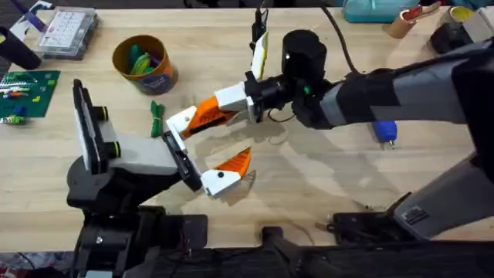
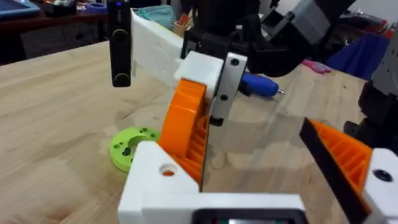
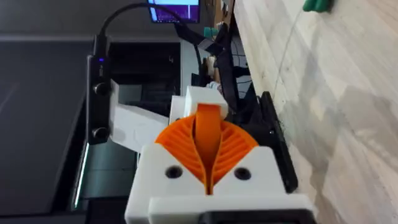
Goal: Pick up the gripper from the table and insert it into the empty holder that is missing its gripper. Then pick up a screw, insert it into the mounting hole, and use the screwdriver to tighten it. Finally, clean up the table by picking up the vegetable and placing it into the bucket.
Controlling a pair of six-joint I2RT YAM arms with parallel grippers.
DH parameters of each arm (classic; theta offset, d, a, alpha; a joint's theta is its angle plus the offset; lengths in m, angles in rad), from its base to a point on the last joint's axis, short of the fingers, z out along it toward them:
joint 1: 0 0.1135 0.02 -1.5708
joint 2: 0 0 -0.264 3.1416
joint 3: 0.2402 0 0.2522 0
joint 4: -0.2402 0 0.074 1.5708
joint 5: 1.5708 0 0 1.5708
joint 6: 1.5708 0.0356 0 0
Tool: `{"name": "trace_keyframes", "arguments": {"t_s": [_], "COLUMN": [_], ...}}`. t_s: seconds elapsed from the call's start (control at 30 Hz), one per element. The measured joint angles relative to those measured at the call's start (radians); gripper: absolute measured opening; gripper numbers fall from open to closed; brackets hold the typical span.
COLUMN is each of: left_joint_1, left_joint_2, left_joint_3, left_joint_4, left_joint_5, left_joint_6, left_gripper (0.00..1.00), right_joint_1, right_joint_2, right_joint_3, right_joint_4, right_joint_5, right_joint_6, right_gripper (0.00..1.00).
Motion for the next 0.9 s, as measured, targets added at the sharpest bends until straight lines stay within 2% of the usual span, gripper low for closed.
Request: {"name": "trace_keyframes", "arguments": {"t_s": [0.07, 0.17, 0.27, 0.3, 0.6, 0.9], "left_joint_1": [0.0, 0.0, 0.0, 0.0, -0.008, -0.013], "left_joint_2": [0.0, 0.0, 0.0, 0.0, 0.0, 0.0], "left_joint_3": [0.0, 0.0, 0.0, 0.0, 0.001, 0.001], "left_joint_4": [0.0, 0.005, 0.01, 0.011, 0.018, 0.018], "left_joint_5": [0.0, -0.001, 0.0, 0.001, 0.05, 0.077], "left_joint_6": [0.0, 0.003, 0.008, 0.008, 0.016, 0.016], "left_gripper": [0.986, 0.987, 0.987, 0.987, 0.987, 0.987], "right_joint_1": [0.0, 0.002, 0.002, 0.001, -0.05, -0.141], "right_joint_2": [0.0, 0.004, 0.018, 0.021, 0.023, 0.024], "right_joint_3": [0.0, 0.0, 0.0, 0.0, 0.0, 0.0], "right_joint_4": [-0.001, -0.003, -0.006, -0.007, 0.019, 0.277], "right_joint_5": [0.0, 0.0, -0.004, -0.008, -0.067, -0.156], "right_joint_6": [-0.001, -0.007, -0.015, -0.014, -0.009, 0.147], "right_gripper": [0.048, 0.287, 0.464, 0.492, 0.58, 0.64]}}
